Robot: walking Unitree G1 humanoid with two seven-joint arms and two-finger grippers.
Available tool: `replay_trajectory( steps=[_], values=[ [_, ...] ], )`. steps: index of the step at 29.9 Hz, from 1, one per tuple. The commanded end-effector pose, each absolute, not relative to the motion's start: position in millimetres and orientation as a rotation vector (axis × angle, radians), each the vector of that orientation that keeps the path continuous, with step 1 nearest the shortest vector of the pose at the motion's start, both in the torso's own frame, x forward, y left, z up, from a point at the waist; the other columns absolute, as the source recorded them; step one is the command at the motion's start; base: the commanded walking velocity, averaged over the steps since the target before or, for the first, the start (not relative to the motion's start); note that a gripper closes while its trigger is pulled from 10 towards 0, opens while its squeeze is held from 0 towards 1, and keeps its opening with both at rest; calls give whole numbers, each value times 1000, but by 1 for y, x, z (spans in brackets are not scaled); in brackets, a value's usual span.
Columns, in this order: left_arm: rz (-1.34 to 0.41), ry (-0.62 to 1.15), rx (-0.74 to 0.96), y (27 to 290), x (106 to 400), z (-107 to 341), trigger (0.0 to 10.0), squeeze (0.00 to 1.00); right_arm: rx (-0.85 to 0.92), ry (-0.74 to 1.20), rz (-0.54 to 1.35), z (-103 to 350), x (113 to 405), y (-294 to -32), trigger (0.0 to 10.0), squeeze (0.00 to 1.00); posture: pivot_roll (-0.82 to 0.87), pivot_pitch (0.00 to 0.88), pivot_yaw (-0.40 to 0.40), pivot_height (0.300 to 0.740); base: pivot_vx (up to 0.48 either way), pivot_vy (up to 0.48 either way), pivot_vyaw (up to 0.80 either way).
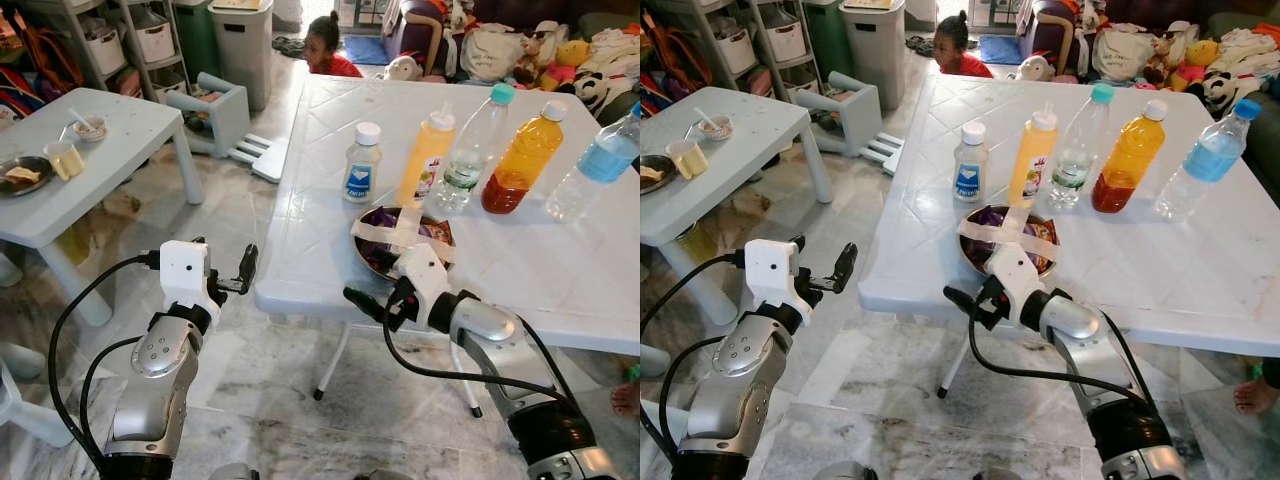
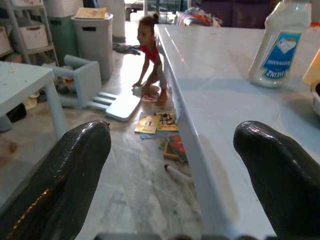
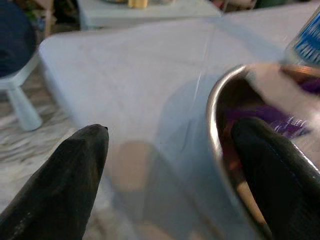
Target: Restocking fridge
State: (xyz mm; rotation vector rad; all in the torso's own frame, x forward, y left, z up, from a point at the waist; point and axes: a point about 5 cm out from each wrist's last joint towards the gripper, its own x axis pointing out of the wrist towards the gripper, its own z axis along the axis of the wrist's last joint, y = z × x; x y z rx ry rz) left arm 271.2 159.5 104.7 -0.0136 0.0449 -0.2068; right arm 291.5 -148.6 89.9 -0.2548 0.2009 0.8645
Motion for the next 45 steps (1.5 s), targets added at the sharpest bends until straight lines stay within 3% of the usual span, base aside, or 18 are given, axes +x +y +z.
replay_trajectory(
  steps=[1,2,3,15,17,18,19,20,21,26,27,28,45],
  values=[
    [-233,51,0,157,269,106,10000,0,-253,223,896,88,291,-149,1412,0,10,50,-10,740,0,0,0],
    [-233,51,1,157,269,106,10000,0,-251,228,898,87,291,-149,1412,0,11,49,-11,740,0,0,0],
    [-233,51,2,158,268,106,10000,0,-245,241,901,85,290,-148,0,0,18,48,-15,740,0,0,0],
    [-246,79,8,158,261,103,10000,0,-384,295,913,85,290,-164,0,0,28,53,-6,740,0,0,0],
    [-248,80,9,158,261,103,10000,0,-397,298,902,89,293,-168,510,0,28,52,-5,740,0,0,0],
    [-249,81,10,158,262,103,10000,0,-406,297,884,91,297,-171,1451,0,28,52,-4,740,0,0,0],
    [-249,80,11,158,263,104,10000,0,-412,299,875,93,299,-174,6510,0,27,51,-3,740,0,0,0],
    [-249,80,11,159,263,104,10000,0,-420,300,870,95,300,-175,8980,0,28,51,-3,740,0,0,0],
    [-249,79,13,159,264,105,10000,0,-449,302,854,98,303,-180,10000,0,27,51,-1,740,0,0,0],
    [-254,84,13,158,263,104,10000,0,-513,308,833,101,307,-191,10000,0,27,51,0,740,0,0,0],
    [-256,89,11,157,263,103,10000,0,-511,314,844,102,308,-193,471,0,26,52,0,740,0,0,0],
    [-257,91,11,156,263,103,10000,0,-510,317,848,102,308,-193,0,0,26,53,0,740,0,0,0],
    [-250,115,11,155,260,99,10000,0,-601,500,1032,83,292,-202,0,0,31,60,-15,740,0,0,0]
  ],
)
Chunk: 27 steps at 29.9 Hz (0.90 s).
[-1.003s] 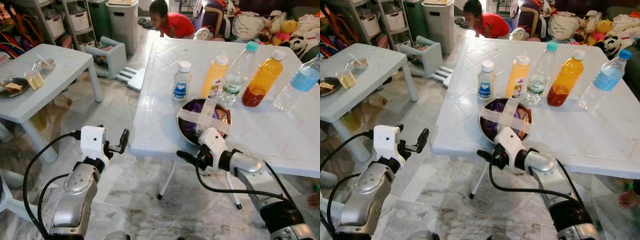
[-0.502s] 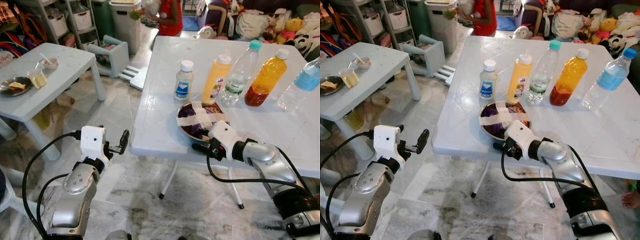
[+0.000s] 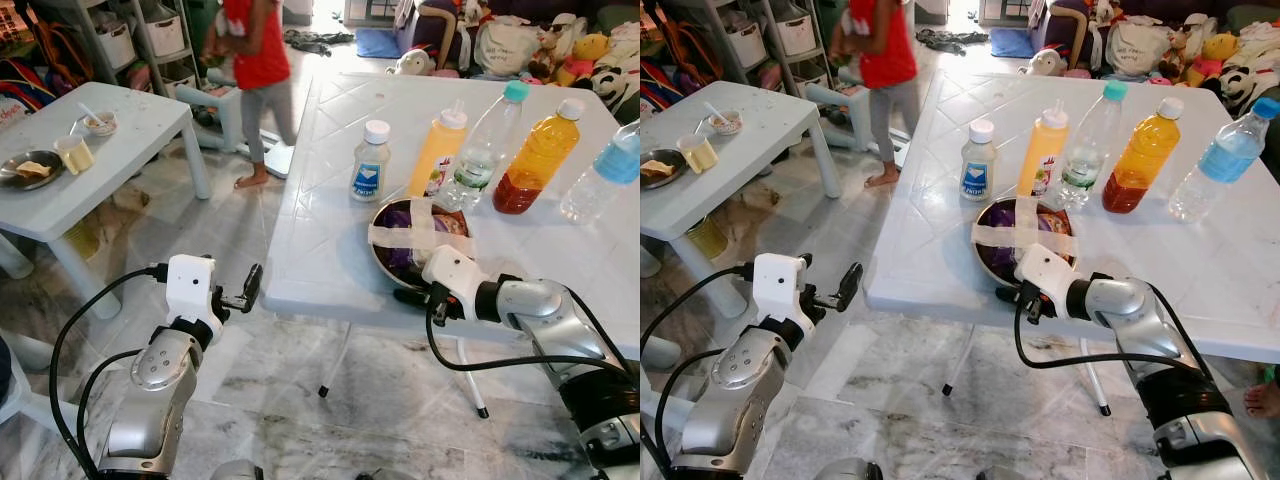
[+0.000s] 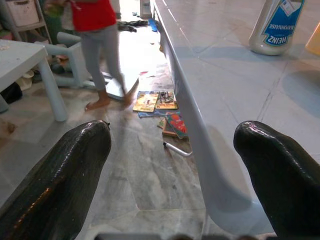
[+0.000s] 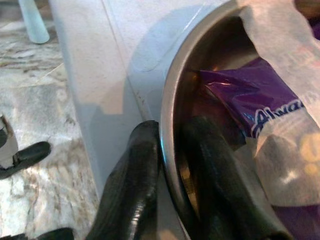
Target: Restocking fridge
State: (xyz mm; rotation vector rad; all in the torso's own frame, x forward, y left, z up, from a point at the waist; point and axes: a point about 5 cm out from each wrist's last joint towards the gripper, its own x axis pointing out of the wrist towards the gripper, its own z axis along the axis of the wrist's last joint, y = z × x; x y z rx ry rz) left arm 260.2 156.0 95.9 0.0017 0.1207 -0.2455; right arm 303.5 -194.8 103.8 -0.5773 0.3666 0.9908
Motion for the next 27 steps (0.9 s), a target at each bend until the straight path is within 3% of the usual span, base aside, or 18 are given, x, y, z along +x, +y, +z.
replay_trajectory(
  steps=[1,5,11,22,23,27],
  values=[
    [-249,116,8,154,260,99,10000,0,-646,502,1033,82,292,-204,0,0,30,58,-14,740,0,0,0],
    [-246,120,0,154,261,98,10000,0,-780,496,1034,81,292,-206,0,0,27,54,-13,740,0,0,0],
    [-228,134,-20,152,262,96,10000,0,-841,406,1025,83,290,-196,0,0,26,45,-20,740,0,0,0],
    [-199,135,-14,157,268,98,10000,0,-726,173,899,91,293,-157,0,0,31,37,-24,740,-44,0,0],
    [-190,143,-12,159,267,96,10000,0,-606,123,850,92,290,-146,10000,0,27,28,-23,740,-244,0,0],
    [-187,148,-12,160,266,94,10000,0,-533,73,815,93,285,-139,10000,0,23,19,-25,740,-244,0,0]
  ],
)
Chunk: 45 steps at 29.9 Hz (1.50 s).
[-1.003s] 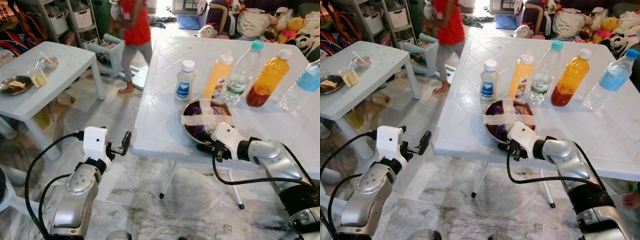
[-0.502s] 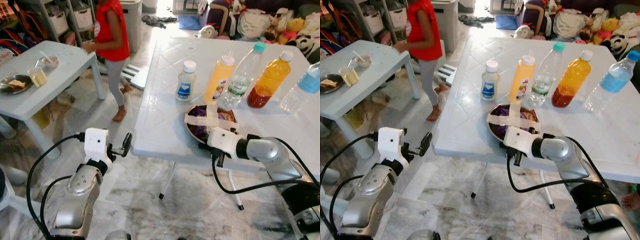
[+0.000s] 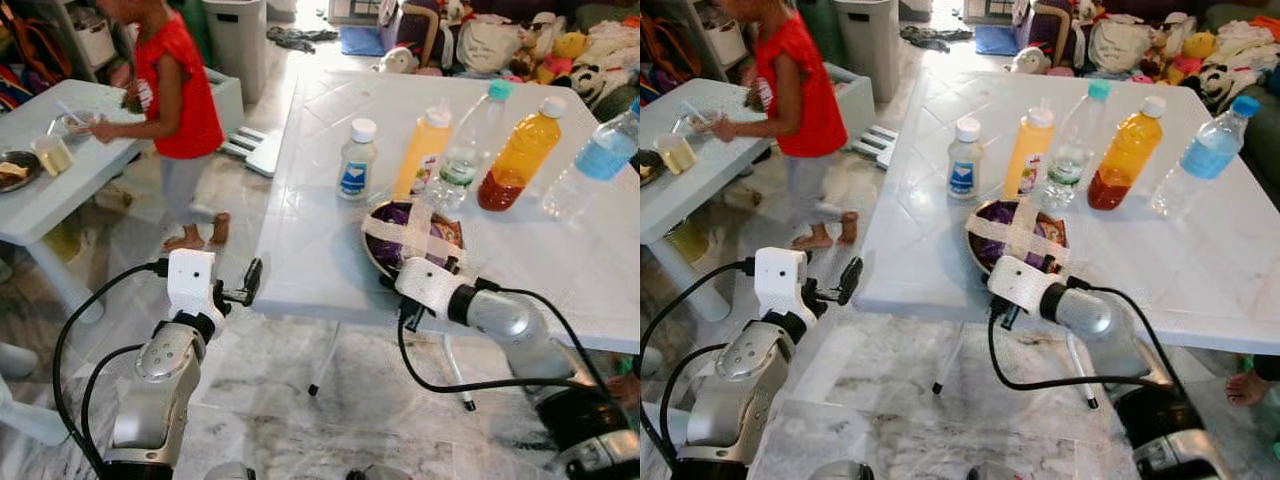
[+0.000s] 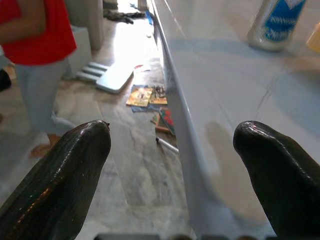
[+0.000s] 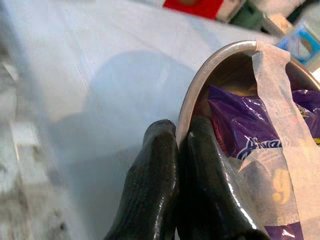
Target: Restocking fridge
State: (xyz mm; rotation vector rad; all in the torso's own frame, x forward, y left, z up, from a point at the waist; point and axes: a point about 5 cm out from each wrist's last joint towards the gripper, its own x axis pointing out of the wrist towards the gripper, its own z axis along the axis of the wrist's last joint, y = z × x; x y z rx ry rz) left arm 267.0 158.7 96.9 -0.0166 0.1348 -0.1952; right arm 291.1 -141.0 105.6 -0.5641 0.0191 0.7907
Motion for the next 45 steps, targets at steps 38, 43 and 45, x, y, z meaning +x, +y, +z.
replay_trajectory(
  steps=[38,43,45],
  values=[
    [-142,190,83,179,253,61,10000,0,-466,-121,946,103,264,-104,10000,0,14,0,-34,740,-143,-19,593],
    [-143,175,50,168,258,59,10000,0,-488,-124,987,99,259,-99,10000,0,10,0,-36,740,0,-366,769],
    [-145,175,46,165,257,58,10000,0,-493,-122,992,97,256,-98,10000,0,8,0,-35,740,0,-131,766]
  ],
)
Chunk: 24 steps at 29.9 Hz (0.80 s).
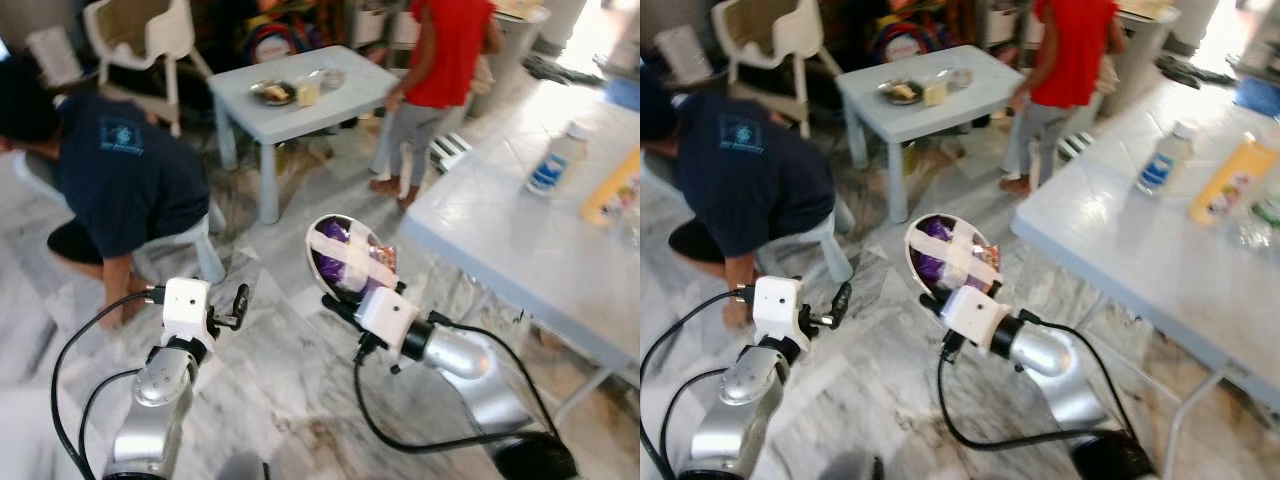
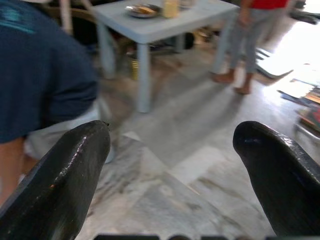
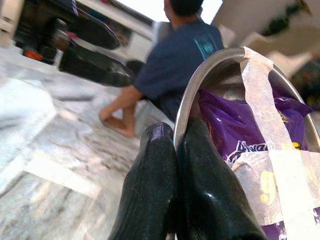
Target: Restocking fridge
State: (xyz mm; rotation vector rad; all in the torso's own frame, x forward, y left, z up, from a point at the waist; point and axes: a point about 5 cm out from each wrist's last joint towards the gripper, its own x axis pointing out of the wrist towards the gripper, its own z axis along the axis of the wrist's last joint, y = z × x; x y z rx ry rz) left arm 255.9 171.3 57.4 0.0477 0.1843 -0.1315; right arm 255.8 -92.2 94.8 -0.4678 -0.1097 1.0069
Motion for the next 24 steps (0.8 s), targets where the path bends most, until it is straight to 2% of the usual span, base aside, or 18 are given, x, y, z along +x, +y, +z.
replay_trajectory(
  steps=[1,16,24],
  values=[
    [-146,176,45,164,257,57,10000,0,-493,-120,990,96,255,-98,10000,0,6,0,-32,740,0,0,763],
    [-126,173,32,161,257,55,10000,0,-492,-118,976,93,254,-99,10000,0,6,0,-34,740,0,0,757],
    [-42,231,88,189,229,38,10000,0,-478,-116,910,92,248,-114,10000,0,25,0,-49,740,0,0,755]
  ],
)
